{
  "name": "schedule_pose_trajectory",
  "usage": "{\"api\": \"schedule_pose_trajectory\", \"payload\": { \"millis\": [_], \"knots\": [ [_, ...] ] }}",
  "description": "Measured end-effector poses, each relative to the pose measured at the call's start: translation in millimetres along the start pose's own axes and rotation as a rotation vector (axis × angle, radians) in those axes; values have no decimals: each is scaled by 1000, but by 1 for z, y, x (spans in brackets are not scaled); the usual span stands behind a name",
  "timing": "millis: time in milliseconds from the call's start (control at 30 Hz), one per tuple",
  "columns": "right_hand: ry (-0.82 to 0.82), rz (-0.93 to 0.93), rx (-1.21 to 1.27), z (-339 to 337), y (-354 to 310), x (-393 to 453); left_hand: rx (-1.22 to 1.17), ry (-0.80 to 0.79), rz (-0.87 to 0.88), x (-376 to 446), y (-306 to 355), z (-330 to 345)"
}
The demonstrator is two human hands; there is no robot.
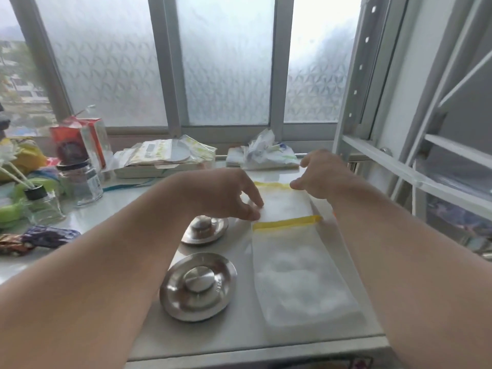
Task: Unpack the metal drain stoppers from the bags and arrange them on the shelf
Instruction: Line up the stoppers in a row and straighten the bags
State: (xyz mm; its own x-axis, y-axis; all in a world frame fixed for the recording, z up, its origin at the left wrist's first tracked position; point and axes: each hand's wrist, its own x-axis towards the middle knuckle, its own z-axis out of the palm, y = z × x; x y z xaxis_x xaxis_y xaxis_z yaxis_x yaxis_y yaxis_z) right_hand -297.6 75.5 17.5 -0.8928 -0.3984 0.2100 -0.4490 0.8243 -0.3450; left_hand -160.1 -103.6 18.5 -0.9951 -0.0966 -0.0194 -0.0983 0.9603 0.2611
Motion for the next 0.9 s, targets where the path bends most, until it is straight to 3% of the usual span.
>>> {"api": "schedule_pose_trajectory", "payload": {
  "millis": [367, 633, 800, 900],
  "knots": [
    [63, -15, 507, 19, -1, 10, 60, 51, -48, -7, 3, -5],
    [134, 62, 480, 28, -1, 18, 39, 80, -43, -13, 4, -2],
    [335, 62, 705, -41, -26, 1, 19, 26, -39, -12, 5, -2],
    [274, -15, 741, -86, -22, -17, 20, 16, -18, -12, 2, -1]
  ]
}}
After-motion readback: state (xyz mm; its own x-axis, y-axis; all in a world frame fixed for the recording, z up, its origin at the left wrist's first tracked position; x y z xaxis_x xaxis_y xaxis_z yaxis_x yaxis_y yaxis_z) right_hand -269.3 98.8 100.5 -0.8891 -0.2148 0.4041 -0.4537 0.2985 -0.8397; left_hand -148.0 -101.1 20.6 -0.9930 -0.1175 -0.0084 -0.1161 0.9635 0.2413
